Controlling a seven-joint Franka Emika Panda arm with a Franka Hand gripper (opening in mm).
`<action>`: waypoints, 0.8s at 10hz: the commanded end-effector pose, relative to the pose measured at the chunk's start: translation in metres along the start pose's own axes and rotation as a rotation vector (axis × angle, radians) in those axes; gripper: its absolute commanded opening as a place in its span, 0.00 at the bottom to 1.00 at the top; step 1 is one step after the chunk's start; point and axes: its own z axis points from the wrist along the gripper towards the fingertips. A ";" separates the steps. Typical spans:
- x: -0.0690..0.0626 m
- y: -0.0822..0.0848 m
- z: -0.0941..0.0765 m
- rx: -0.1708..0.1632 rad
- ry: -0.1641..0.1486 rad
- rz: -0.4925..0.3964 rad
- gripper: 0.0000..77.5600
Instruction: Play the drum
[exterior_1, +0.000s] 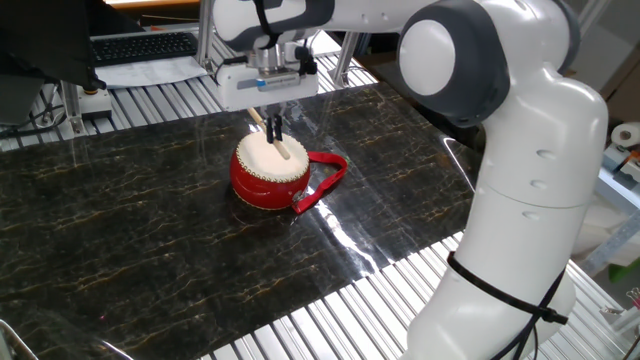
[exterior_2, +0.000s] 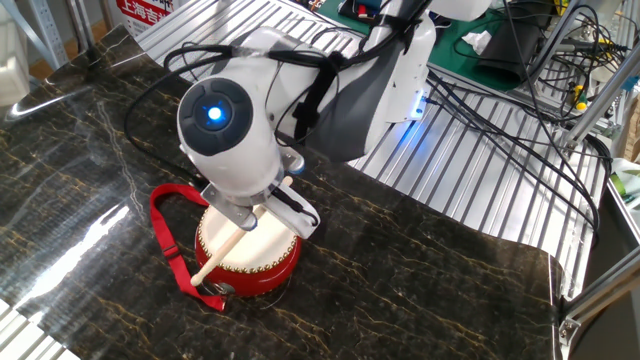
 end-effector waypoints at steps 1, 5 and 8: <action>-0.007 0.000 0.005 -0.001 -0.010 -0.006 0.01; 0.001 -0.006 0.008 -0.014 -0.030 -0.003 0.01; 0.021 -0.014 0.004 -0.038 -0.061 0.010 0.01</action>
